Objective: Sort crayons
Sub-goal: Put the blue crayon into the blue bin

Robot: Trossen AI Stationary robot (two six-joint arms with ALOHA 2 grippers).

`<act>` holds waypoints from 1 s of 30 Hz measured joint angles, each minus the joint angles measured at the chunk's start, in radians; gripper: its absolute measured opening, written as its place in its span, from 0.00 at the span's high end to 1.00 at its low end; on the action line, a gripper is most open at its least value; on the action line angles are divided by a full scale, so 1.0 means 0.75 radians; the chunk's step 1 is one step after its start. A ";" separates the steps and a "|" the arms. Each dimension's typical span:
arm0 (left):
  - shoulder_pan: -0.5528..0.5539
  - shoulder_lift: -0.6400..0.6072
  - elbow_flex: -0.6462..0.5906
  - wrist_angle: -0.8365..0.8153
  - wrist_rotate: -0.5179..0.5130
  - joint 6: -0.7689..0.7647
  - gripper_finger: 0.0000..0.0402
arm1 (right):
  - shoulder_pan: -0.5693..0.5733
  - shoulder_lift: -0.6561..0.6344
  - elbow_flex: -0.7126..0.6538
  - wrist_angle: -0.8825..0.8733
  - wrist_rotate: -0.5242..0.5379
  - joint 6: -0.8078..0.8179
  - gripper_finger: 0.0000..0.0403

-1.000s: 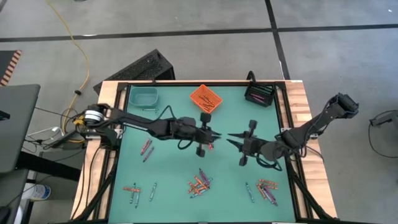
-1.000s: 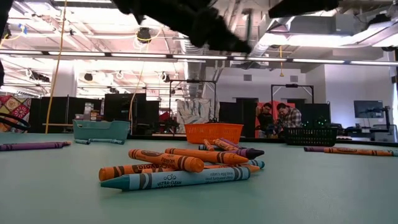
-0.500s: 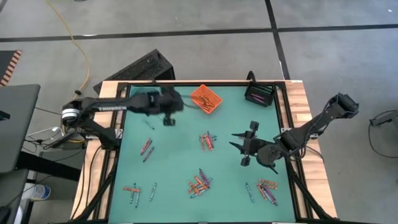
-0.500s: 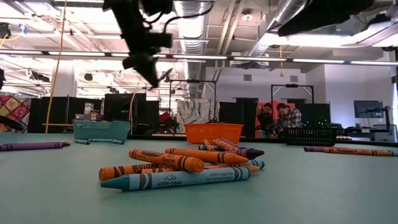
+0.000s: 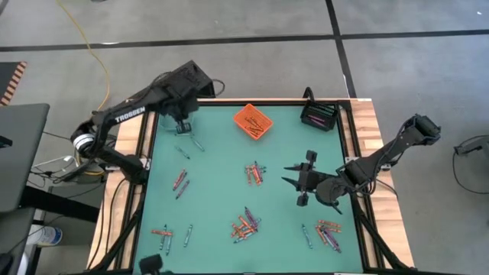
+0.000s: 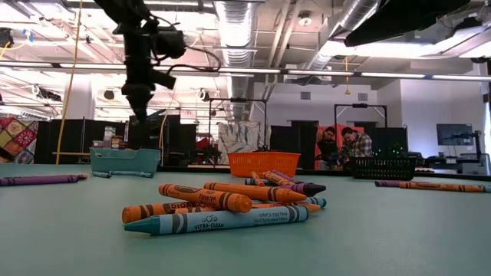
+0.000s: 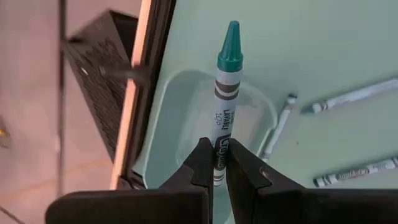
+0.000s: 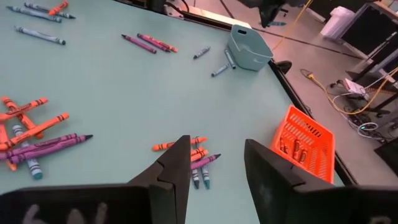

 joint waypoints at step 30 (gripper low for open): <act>0.171 0.277 0.000 -0.189 0.046 -0.023 0.75 | 0.050 0.000 0.000 -0.006 -0.002 0.045 0.63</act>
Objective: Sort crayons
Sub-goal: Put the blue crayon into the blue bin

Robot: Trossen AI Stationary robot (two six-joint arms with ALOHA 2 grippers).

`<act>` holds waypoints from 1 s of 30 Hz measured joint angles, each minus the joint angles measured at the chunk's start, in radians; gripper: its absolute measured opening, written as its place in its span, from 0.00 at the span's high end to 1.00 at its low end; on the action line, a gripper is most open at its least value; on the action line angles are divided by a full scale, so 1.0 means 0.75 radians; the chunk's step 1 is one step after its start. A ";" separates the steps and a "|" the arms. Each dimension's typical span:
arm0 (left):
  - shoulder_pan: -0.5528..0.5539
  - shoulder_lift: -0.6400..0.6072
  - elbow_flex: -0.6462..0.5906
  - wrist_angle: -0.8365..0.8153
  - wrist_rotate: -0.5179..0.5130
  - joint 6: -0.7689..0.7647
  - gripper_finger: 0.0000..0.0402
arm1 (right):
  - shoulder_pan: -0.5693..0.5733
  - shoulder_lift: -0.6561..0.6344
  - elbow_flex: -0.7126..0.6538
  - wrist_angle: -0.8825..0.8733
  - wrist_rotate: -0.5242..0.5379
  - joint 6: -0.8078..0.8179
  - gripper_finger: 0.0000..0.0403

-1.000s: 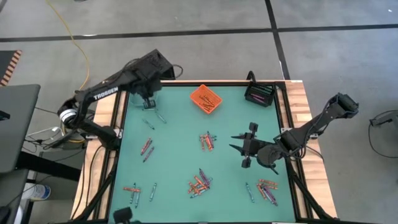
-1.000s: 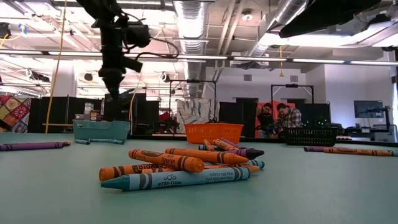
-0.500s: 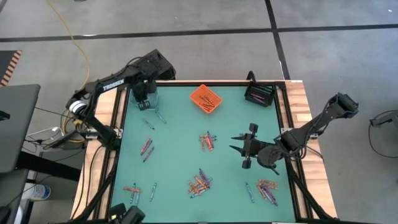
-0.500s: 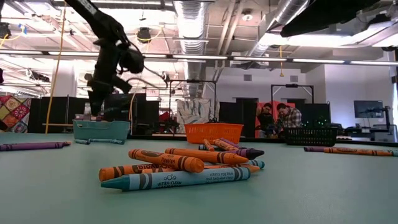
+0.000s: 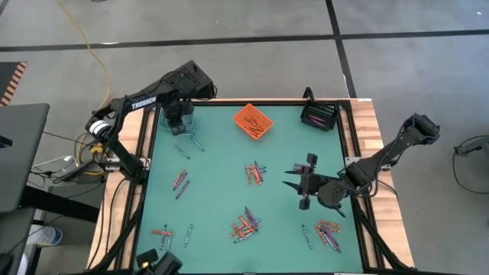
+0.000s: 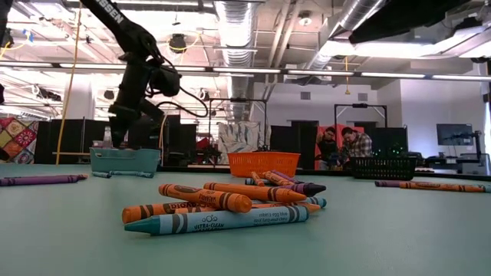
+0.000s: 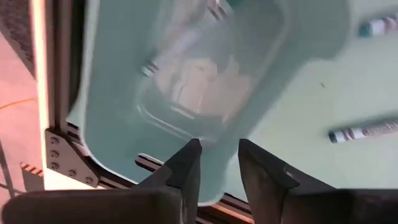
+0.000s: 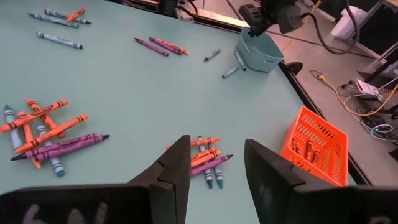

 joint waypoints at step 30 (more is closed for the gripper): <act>-0.527 -0.036 -0.444 0.259 0.059 0.207 0.75 | -0.003 0.000 0.000 -0.060 -0.013 0.033 0.63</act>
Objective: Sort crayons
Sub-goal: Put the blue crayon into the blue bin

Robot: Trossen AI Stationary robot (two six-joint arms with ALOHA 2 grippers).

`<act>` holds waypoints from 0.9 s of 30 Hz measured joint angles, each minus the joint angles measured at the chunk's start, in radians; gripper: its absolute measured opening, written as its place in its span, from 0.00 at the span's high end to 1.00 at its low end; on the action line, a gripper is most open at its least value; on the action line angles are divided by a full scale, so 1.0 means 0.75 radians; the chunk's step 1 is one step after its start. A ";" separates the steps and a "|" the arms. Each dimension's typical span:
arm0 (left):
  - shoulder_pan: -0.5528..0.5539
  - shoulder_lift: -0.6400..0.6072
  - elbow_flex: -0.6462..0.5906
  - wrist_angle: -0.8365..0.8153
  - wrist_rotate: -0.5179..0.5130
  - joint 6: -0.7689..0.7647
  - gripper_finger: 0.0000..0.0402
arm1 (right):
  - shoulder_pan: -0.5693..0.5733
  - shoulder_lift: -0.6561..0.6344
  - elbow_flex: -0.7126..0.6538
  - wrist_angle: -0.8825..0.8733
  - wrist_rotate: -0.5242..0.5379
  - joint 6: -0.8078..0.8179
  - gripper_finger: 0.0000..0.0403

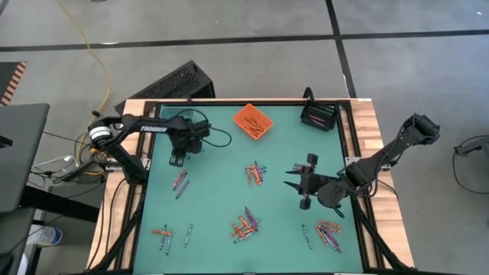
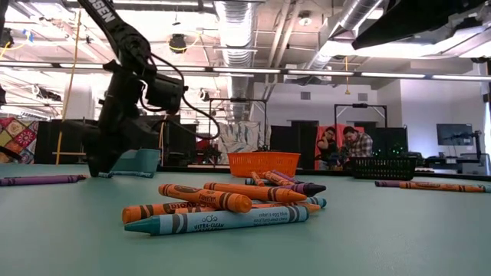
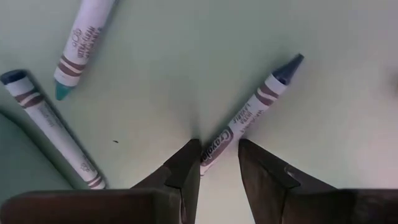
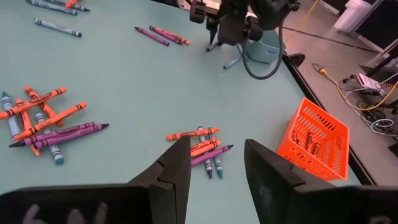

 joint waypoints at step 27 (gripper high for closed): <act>0.004 0.008 0.131 -0.055 -0.085 0.040 1.00 | -0.029 0.001 0.000 0.000 0.000 -0.001 0.63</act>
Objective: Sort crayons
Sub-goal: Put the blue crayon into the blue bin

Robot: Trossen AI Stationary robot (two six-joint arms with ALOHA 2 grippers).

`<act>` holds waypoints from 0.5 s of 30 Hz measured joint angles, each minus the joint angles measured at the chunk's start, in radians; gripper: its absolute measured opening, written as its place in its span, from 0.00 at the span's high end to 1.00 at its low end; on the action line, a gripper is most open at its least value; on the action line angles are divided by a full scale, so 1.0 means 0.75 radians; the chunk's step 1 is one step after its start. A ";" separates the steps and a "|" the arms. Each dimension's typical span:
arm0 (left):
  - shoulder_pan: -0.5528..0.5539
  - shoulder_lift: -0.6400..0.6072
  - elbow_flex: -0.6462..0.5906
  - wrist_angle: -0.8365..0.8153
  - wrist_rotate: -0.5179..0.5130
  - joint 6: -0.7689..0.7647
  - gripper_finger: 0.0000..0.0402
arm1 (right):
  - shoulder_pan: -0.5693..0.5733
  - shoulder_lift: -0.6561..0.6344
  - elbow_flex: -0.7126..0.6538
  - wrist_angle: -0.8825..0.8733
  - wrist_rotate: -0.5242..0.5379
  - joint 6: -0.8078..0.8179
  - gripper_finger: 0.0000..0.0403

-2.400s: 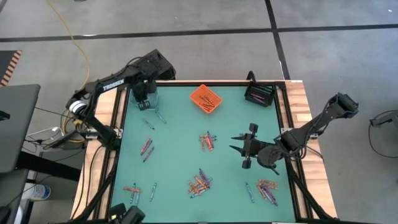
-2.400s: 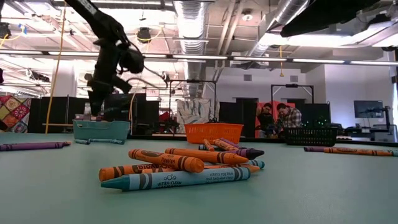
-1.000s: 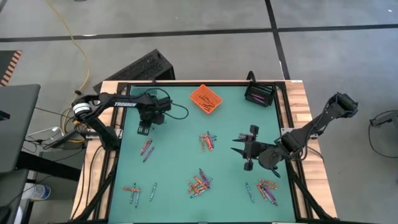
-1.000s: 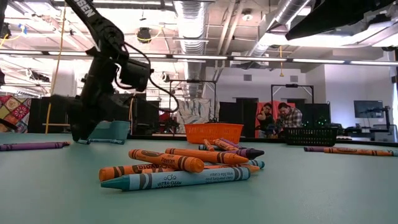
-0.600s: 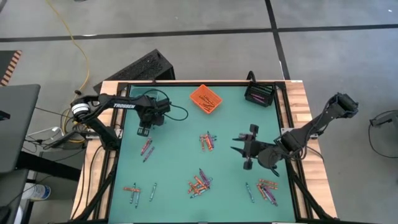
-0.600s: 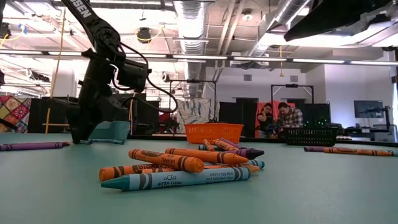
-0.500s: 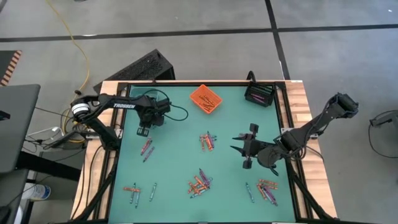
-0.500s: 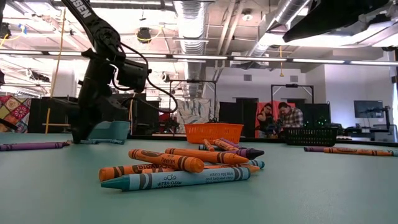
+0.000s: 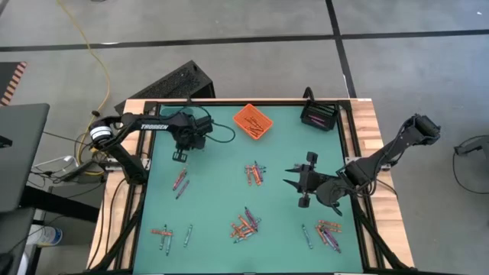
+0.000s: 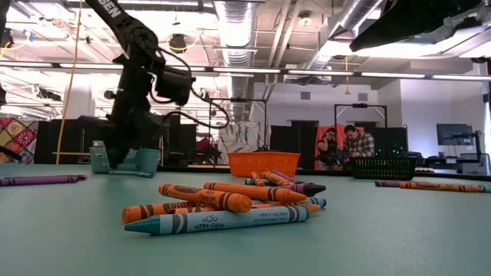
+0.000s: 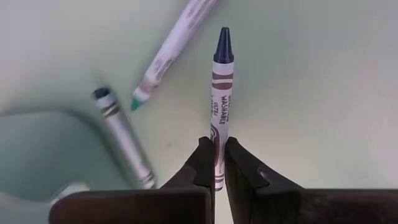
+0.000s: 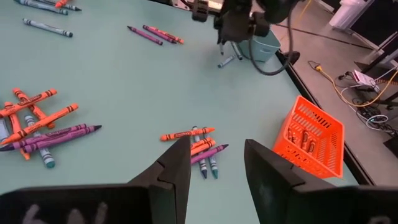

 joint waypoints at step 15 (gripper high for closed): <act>0.218 -0.003 0.294 -0.056 -0.173 0.062 1.00 | 0.001 0.000 0.000 -0.001 -0.002 0.001 0.63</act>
